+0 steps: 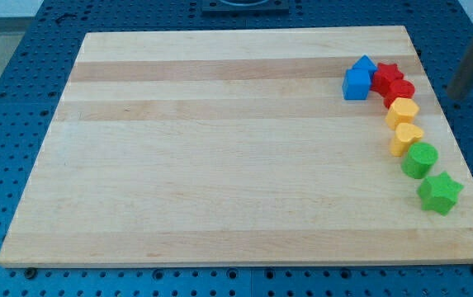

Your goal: Separate yellow heart and green circle

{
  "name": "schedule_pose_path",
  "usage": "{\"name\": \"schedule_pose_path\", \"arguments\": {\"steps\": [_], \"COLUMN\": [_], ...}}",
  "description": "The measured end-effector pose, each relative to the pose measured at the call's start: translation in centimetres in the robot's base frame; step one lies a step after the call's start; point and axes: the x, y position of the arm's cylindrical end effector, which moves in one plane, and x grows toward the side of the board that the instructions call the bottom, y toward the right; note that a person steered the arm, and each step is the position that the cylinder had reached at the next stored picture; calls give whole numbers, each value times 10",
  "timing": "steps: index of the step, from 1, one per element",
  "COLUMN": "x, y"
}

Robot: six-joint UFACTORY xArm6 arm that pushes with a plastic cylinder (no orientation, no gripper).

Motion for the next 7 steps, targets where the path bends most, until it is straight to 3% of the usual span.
{"name": "schedule_pose_path", "arguments": {"steps": [1,5,7], "x": [66,73,104], "y": [1,-118,-121]}}
